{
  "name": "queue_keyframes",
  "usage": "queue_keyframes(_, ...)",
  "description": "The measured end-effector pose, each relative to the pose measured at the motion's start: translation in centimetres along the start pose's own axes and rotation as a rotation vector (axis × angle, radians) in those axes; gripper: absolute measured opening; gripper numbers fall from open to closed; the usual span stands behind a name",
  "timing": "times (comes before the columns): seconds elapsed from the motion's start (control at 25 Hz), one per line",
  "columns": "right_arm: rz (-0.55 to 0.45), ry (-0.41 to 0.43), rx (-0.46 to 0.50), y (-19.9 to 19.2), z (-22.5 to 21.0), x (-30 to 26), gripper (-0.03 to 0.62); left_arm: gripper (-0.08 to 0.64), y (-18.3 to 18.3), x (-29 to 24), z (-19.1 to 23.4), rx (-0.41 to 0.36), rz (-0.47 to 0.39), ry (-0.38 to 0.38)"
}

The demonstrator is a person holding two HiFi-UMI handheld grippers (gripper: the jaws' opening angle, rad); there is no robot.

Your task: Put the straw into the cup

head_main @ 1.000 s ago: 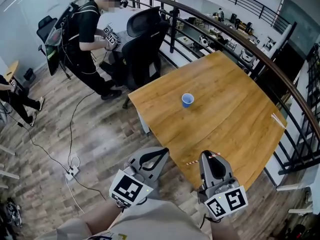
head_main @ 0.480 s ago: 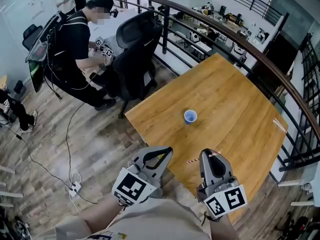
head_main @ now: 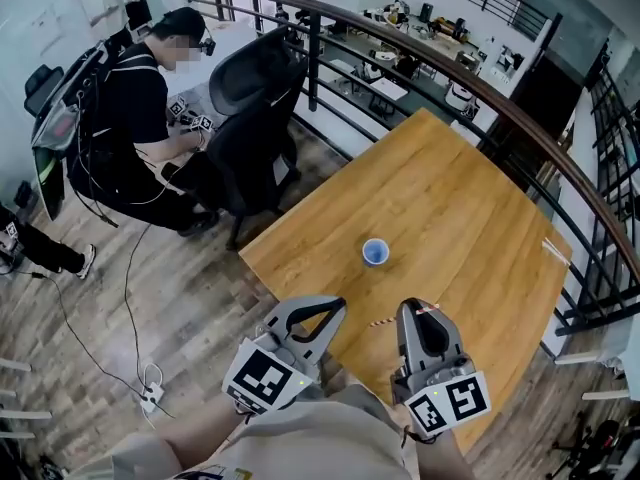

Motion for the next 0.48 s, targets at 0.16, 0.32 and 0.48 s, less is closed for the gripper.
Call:
queue_keyframes(0.16, -0.004, -0.007, -0.005, -0.3, -0.7, -0.2, 0.034, 0.014, -0.6, -0.8, -0.1, 0.001, 0.013, -0.010)
queue_keyframes(0.32, -0.002, 0.009, -0.005, -0.7, -0.9, -0.4, 0.034, 0.014, -1.4, -1.0, -0.5, 0.003, 0.044, -0.008)
queue_keyframes(0.48, -0.003, 0.033, -0.011, 0.8, -3.1, -0.8, 0.034, 0.014, 0.0, -2.8, -0.9, -0.003, 0.048, 0.013)
Point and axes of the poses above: the fingertips, and each gripper's own axes: x backward along the fingers, z to its left, y out of its top, the point moved 2 cm from there along x, backward along the fingers, and after that the axes turned 1 degree about x, right-handed, at the moved point
